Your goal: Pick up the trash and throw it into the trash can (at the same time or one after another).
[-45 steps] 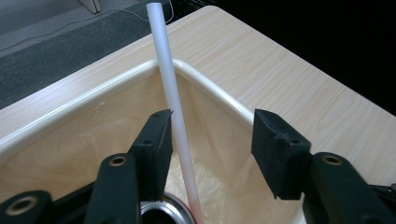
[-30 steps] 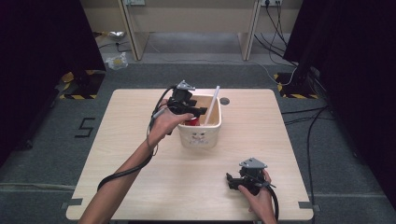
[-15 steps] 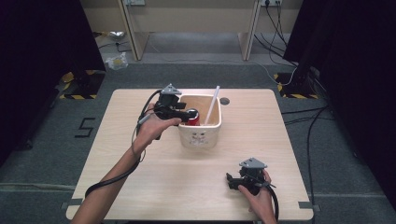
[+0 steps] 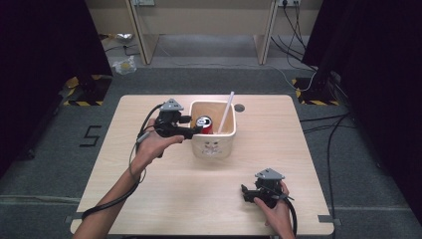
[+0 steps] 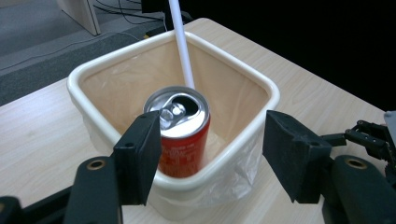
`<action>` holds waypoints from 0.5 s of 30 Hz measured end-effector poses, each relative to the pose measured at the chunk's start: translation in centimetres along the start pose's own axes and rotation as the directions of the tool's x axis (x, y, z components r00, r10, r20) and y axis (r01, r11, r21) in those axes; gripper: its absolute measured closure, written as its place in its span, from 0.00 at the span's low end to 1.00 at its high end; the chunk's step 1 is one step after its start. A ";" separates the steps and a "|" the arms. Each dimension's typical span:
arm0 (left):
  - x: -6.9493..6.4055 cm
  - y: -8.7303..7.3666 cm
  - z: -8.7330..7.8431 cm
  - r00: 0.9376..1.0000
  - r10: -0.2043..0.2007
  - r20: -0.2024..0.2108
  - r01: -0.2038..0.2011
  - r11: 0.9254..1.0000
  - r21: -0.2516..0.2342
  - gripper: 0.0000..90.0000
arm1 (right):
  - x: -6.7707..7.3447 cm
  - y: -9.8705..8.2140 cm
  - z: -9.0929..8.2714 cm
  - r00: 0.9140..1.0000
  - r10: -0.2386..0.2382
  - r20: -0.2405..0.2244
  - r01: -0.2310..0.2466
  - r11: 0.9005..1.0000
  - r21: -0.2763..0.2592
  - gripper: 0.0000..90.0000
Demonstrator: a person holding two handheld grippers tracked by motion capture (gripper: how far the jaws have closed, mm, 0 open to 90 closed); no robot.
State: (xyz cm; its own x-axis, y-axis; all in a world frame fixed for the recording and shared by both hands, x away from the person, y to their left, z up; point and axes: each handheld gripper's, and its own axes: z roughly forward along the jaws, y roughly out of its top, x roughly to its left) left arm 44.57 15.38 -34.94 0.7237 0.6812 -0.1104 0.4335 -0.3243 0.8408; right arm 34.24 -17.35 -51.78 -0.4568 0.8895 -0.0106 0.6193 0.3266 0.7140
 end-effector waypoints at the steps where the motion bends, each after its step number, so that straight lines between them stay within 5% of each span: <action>1: 0.0 -0.2 -0.1 1.000 -0.002 0.002 0.002 1.000 -0.001 0.41 | 0.0 0.0 0.0 1.000 0.000 0.000 0.000 1.000 0.000 0.10; 15: 0.8 -3.6 -1.2 1.000 -0.020 -0.002 0.020 1.000 -0.004 0.36 | 0.0 0.0 0.0 1.000 0.001 0.000 -0.001 1.000 0.001 0.10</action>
State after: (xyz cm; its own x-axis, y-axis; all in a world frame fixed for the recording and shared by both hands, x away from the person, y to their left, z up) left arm 42.90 17.91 -37.42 0.7137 0.6891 -0.1260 0.4460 -0.3082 0.8403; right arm 34.24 -17.35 -51.77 -0.4560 0.8899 -0.0097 0.6206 0.3258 0.7133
